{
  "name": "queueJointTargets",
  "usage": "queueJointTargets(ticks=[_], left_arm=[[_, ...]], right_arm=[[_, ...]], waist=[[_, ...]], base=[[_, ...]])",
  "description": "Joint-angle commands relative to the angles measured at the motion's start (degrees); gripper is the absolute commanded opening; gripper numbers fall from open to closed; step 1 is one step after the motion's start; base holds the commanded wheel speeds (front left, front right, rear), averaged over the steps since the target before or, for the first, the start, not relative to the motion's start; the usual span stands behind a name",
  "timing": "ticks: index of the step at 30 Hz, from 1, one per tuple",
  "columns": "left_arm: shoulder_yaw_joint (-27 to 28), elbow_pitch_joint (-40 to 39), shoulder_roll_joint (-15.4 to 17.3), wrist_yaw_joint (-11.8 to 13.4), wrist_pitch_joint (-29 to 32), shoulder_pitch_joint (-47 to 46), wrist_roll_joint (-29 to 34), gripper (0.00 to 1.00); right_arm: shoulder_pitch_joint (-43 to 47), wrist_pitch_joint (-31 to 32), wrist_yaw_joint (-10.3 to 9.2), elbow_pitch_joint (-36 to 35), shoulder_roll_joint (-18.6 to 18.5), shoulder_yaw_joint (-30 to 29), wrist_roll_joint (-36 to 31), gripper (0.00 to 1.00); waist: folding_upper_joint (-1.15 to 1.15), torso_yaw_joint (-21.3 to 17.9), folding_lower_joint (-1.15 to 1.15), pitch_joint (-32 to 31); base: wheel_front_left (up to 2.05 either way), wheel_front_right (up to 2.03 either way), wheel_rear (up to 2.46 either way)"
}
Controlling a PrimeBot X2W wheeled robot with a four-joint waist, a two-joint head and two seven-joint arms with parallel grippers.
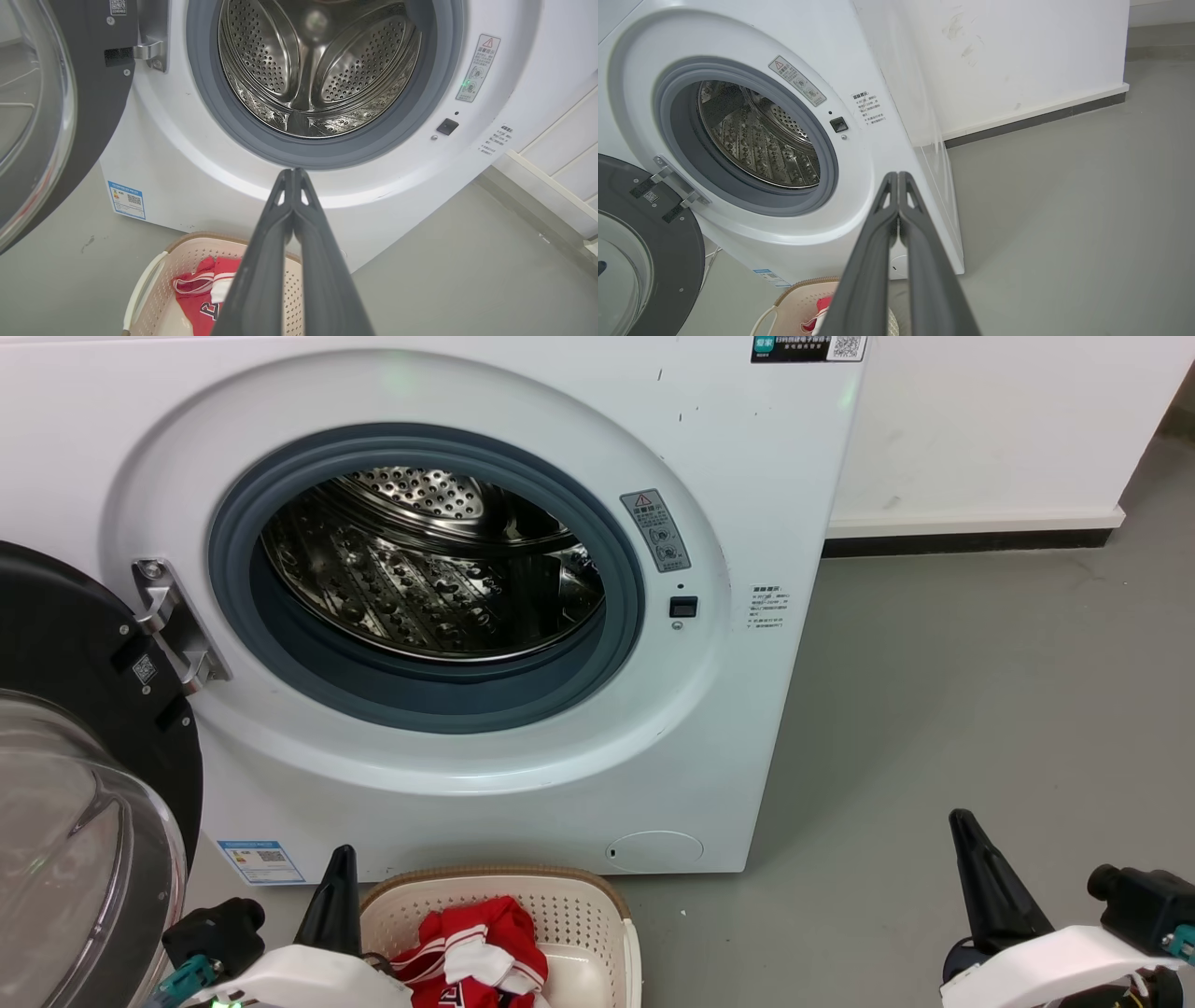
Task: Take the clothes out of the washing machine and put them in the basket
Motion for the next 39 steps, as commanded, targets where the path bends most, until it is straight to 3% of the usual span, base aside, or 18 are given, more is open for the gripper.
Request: queueJointTargets(ticks=[1,22,39], left_arm=[[0.60,-0.24,0.00,-0.55,0.42,-2.04,-2.76,0.00],[2.88,2.76,-0.73,-3.72,2.84,-4.62,-20.94,0.00],[4.54,4.48,-1.41,-5.66,4.50,-6.16,-32.17,0.00]], right_arm=[[-2.03,0.07,-0.01,-0.18,-0.54,-0.02,3.24,0.00],[-4.85,1.15,-0.02,3.89,-1.14,-0.57,23.30,0.00],[-6.56,2.01,-0.02,6.49,-1.28,-1.21,35.61,0.00]], waist=[[0.00,0.03,0.00,0.04],[0.00,0.32,0.00,0.49],[0.00,0.54,0.00,0.84]], base=[[0.00,0.00,0.00],[0.00,0.00,0.00],[0.00,0.00,0.00]])
